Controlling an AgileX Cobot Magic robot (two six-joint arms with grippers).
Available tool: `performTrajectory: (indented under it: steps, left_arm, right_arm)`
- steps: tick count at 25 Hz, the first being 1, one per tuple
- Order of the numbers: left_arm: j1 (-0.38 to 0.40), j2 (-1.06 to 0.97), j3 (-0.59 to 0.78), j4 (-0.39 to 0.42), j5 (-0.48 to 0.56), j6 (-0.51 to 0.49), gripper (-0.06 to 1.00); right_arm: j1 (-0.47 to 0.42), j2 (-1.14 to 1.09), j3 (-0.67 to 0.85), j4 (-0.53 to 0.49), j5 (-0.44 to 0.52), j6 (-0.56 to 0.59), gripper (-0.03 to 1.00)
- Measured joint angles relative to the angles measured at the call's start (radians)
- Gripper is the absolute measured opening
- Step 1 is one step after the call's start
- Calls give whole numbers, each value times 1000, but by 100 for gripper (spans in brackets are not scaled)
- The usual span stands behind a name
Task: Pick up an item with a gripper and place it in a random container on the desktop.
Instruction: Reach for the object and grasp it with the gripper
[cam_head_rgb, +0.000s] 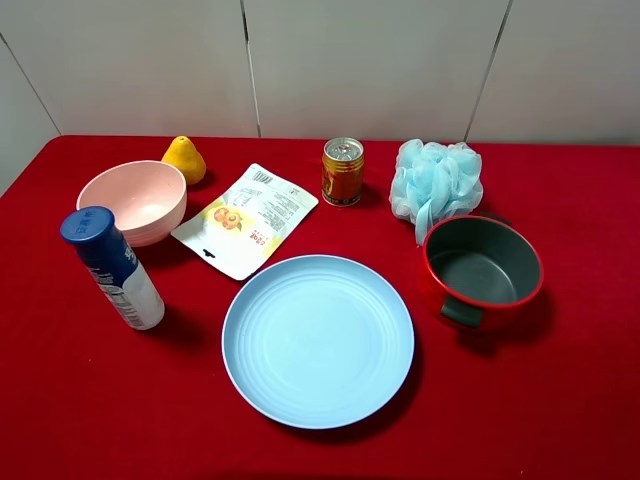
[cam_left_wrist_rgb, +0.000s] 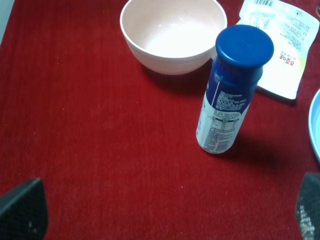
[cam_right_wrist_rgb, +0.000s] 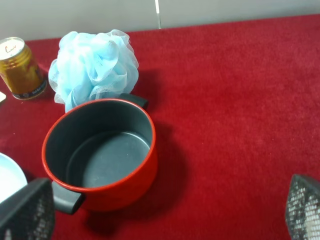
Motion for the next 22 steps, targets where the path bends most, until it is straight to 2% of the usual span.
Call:
performTrajectory:
  steps: [5, 10, 22]
  left_arm:
    - [0, 0, 0, 0, 0, 0, 100]
    - [0, 0, 0, 0, 0, 0, 100]
    - [0, 0, 0, 0, 0, 0, 100]
  right_arm:
    - [0, 0, -1, 0, -2, 1, 69]
    - [0, 21, -59, 0, -53, 1, 69]
    - [0, 394, -241, 0, -101, 1, 69]
